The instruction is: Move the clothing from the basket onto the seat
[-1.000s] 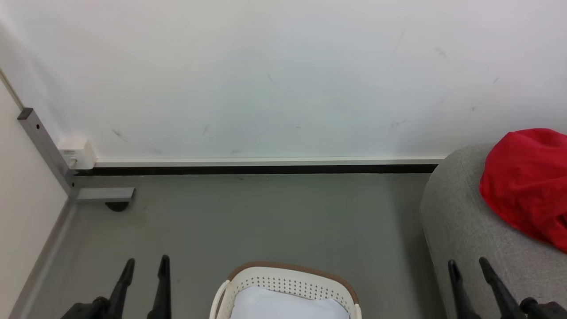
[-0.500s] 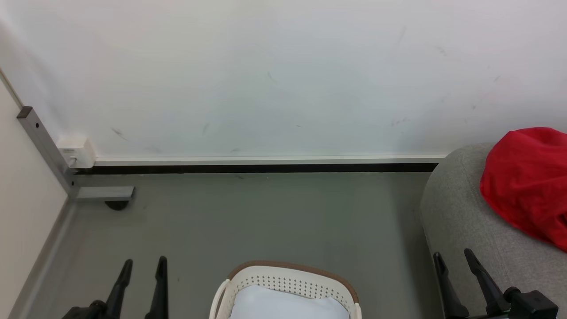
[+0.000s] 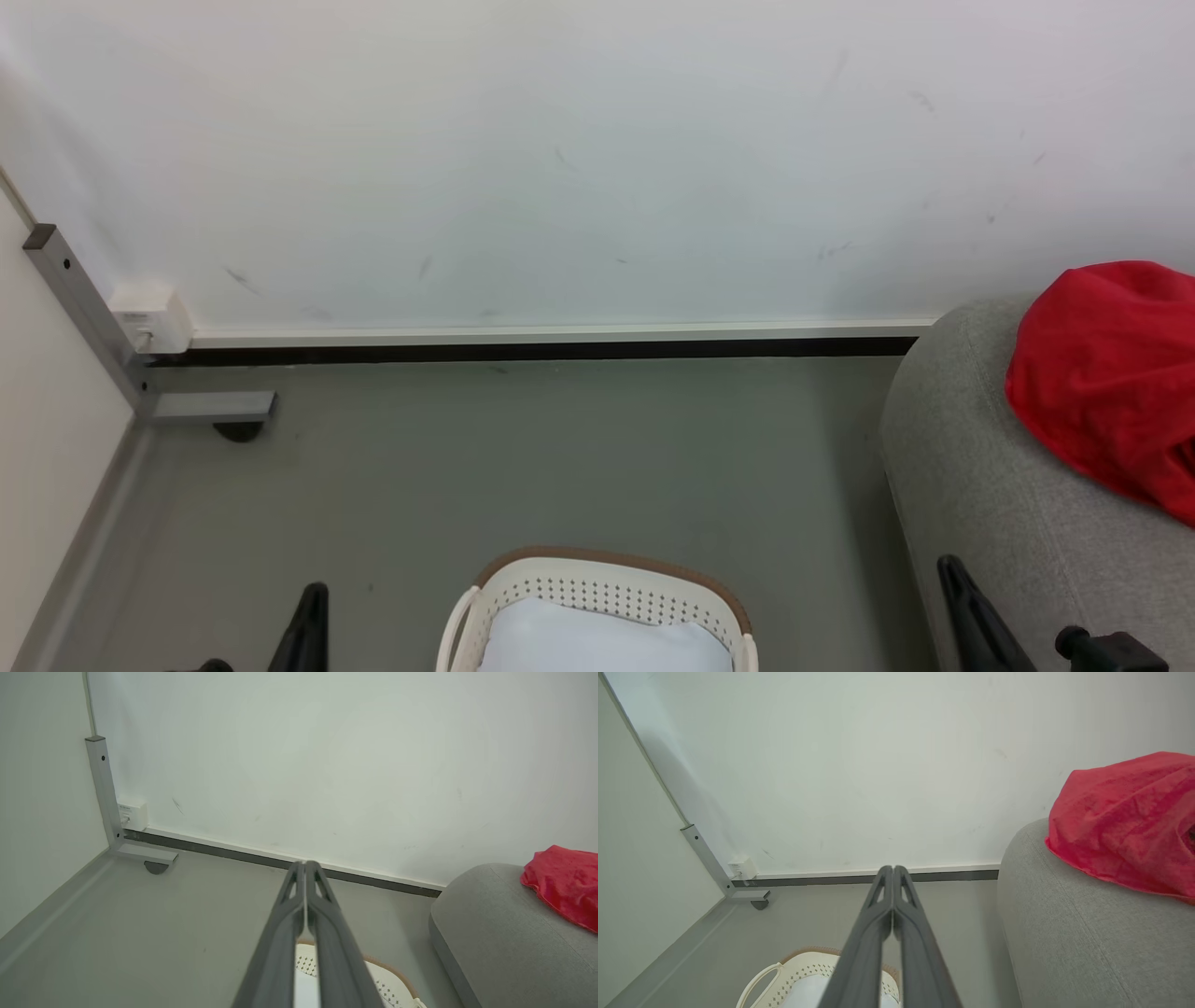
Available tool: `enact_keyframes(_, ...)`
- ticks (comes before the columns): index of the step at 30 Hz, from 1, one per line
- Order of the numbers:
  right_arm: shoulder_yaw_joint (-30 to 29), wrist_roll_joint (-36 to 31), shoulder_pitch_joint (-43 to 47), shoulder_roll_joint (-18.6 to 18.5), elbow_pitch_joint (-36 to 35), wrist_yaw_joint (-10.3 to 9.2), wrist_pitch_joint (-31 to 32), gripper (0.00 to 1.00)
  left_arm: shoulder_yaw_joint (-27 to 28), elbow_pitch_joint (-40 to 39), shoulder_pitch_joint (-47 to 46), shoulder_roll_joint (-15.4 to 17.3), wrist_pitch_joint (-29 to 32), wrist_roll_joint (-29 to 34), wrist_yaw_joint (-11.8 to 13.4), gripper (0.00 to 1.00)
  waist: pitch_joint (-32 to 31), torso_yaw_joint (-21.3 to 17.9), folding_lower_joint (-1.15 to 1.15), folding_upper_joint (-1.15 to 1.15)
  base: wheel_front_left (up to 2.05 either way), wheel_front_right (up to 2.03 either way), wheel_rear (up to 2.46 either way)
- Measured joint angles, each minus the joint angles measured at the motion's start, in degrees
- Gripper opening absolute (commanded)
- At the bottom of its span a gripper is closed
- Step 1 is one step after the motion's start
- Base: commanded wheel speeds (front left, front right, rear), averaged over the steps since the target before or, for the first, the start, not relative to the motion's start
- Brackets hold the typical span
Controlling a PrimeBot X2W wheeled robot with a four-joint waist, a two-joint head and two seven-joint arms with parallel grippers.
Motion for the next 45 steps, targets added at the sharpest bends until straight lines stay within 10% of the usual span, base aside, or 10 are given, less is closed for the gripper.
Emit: enact_keyframes(45, -8.1, 34.7, -2.1, 1.7, -1.1, -0.01, 10.2, 0.00, 3.6, 1.2, -4.5, -1.4, 10.3, -37.3, -0.8, 0.00, 1.1, 1.1, 0.00, 0.00, 0.00, 0.00, 0.00)
